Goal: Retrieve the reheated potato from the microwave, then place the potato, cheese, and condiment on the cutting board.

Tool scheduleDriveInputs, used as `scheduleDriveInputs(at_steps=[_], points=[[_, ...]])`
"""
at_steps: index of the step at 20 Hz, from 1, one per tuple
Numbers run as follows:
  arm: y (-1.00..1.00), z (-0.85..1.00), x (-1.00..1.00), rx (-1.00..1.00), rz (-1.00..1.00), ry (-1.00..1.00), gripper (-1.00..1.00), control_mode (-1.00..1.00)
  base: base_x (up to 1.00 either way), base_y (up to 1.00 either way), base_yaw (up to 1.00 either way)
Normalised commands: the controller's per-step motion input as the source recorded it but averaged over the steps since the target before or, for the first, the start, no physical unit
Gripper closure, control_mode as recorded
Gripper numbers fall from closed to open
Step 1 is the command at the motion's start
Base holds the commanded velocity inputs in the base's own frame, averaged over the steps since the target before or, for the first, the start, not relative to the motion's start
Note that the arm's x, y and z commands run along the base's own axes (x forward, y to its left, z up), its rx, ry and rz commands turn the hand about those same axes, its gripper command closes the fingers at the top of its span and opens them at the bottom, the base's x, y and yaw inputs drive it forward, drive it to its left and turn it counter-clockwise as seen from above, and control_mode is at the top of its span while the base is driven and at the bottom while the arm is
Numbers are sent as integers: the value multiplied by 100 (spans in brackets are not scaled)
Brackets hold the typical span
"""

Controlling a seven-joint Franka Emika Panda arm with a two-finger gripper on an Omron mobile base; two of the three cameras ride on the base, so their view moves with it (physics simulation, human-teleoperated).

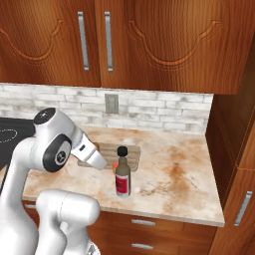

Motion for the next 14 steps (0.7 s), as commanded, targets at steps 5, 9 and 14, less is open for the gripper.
scheduleDriveInputs(at_steps=[5,9,14], points=[[-20,6,-5,0,0,0,-100,-100,0,0,0],[-26,0,0,0,0,0,-100,-100,0,0,0],[-23,0,4,0,0,8,-100,-100,0,0,0]])
